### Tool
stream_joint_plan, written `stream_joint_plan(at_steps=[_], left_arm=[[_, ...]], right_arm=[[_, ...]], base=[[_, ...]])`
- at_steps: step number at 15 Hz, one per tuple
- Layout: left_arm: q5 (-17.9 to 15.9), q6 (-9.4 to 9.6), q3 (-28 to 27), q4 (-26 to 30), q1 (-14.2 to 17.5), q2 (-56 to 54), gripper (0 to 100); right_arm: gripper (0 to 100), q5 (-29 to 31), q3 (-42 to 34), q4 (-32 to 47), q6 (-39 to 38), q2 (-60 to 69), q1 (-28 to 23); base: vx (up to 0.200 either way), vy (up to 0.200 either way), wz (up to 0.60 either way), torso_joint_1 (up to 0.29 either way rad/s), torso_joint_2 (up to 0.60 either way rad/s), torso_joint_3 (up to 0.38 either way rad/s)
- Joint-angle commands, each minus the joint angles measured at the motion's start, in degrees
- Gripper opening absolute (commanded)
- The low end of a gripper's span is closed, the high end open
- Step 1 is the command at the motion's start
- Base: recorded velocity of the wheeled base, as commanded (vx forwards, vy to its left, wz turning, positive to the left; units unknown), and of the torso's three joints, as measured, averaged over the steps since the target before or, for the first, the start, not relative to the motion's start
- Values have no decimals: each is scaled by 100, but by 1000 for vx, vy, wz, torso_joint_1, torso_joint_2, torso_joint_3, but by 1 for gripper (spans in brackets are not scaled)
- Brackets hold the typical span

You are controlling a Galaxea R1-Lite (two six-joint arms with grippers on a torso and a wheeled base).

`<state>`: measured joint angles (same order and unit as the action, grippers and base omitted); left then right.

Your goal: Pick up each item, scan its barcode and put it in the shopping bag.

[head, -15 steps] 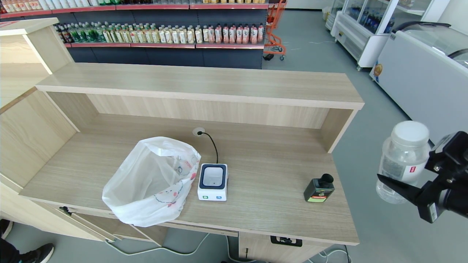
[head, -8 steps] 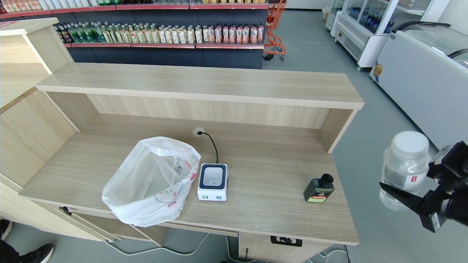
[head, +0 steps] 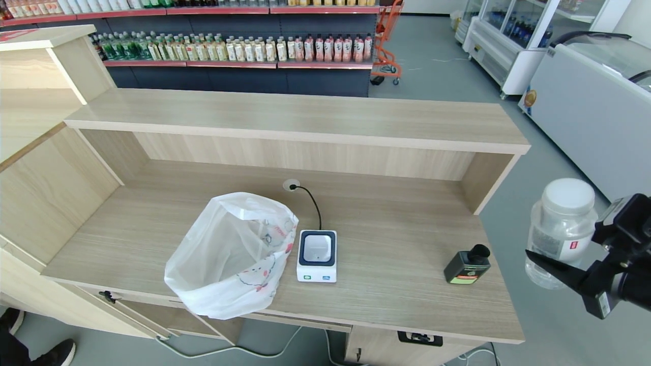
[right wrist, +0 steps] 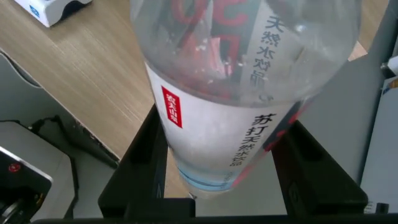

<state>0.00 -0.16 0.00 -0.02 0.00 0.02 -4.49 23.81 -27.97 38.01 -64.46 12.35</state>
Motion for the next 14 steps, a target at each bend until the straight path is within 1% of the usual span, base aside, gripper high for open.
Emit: stream_joint_plan(at_steps=[1, 2, 3, 6, 7, 8, 11, 13, 14], left_arm=[[0, -2, 0, 2, 0, -2, 100], [0, -2, 0, 2, 0, -2, 100], [0, -2, 0, 2, 0, -2, 100], [0, 7, 0, 2, 0, -2, 100], [0, 7, 0, 2, 0, -2, 100], [0, 7, 0, 2, 0, -2, 100], [0, 7, 0, 2, 0, -2, 100], [0, 7, 0, 2, 0, -2, 100], [0, 7, 0, 2, 0, -2, 100]], right_arm=[[0, -79, 115, -16, -13, -137, 31], [0, -263, 203, -86, -13, -260, 31], [0, -316, 221, -165, -13, -330, 31], [0, -755, 282, -1326, -4, -1226, 4], [0, -887, 282, -1607, -4, -1455, -4], [0, -1081, 291, -2108, 5, -1868, -13], [0, -1634, 361, -3250, 5, -2791, -13], [0, -1907, 361, -3813, 5, -3230, -101], [0, -2118, 361, -4323, 40, -3626, -286]], base=[[0, 200, 0, -7, 2, 2], [0, 200, 0, -2, 2, 2], [0, 200, 0, 2, 2, 2], [0, 200, 0, 4, 2, 1], [0, 200, 0, 7, 2, -7], [0, 200, 0, 7, 2, -2], [0, 200, 0, -1, 6, 2], [0, 200, 0, 5, 7, 2], [0, 200, 0, 7, 2, -2]])
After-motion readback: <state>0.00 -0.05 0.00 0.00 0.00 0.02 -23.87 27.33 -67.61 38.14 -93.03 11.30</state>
